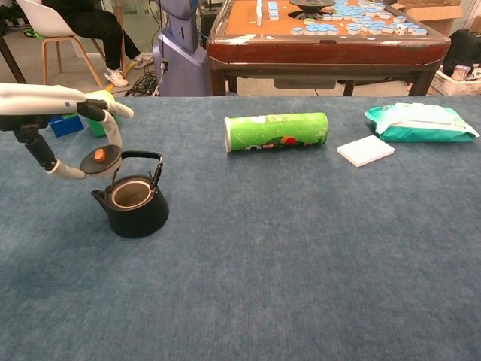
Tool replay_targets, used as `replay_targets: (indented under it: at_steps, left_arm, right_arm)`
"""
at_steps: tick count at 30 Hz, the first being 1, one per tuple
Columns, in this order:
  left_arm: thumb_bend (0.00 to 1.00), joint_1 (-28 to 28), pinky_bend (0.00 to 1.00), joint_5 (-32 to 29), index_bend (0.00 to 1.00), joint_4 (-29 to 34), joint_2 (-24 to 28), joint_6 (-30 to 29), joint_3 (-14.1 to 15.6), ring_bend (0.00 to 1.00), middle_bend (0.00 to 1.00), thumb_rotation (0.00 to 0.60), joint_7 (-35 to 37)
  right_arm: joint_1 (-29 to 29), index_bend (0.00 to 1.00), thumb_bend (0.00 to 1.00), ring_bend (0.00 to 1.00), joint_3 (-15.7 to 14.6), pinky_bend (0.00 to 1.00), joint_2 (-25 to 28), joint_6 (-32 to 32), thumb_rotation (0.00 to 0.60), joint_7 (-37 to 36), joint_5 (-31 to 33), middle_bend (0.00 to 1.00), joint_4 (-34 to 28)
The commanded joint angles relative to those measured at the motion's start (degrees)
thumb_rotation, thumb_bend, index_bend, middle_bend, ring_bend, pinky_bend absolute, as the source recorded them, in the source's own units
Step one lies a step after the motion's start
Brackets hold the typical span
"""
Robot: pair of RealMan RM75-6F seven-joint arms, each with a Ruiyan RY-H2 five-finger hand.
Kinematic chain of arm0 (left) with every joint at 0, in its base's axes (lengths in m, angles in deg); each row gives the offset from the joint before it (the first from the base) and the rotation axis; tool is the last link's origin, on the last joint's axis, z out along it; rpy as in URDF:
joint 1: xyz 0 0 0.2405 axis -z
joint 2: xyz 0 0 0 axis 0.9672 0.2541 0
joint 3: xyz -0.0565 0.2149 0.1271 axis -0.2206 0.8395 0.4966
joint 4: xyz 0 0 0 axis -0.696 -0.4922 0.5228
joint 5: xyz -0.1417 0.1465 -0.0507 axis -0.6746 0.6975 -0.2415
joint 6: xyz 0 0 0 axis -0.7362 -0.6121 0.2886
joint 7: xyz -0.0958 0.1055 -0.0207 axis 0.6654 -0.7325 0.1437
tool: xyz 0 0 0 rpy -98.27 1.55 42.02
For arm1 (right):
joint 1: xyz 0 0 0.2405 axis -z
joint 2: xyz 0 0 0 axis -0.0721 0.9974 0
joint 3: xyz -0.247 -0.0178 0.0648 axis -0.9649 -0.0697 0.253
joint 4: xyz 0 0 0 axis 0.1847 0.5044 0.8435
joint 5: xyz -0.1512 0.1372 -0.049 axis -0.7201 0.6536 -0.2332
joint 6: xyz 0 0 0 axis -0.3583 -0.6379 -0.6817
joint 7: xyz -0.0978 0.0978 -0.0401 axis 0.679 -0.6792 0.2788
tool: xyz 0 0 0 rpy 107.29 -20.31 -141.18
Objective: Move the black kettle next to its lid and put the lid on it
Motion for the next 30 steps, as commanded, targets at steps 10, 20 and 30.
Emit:
replay_targets:
  at_steps: [10,20,30]
  left_arm:
    - [0.25,3.77,0.00,-4.97,0.46,-2.01,-5.62,0.21,0.50,0.00,0.03,0.600,-8.72]
    - [0.25,3.58,0.00,-6.15,0.46,-3.42,-6.65,-1.46,2.04,0.00,0.03,0.600,-11.35]
    - [0.25,3.87,0.00,-6.31,0.46,-3.96,-7.62,-1.38,2.70,0.00,0.03,0.600,-11.47]
  right_arm:
    - [0.75,0.20,0.29,0.00,-0.09,0.03,0.48,-0.35,0.600,-0.82,0.05,0.21,0.14]
    - [1.15,0.20,0.29,0.00,-0.03,0.03,0.78,-0.68,0.600,-1.10,-0.31,0.21,-0.06]
    - [1.37,0.20,0.29,0.00,0.03,0.03,0.81,-0.81,0.600,-0.93,-0.40,0.21,-0.21]
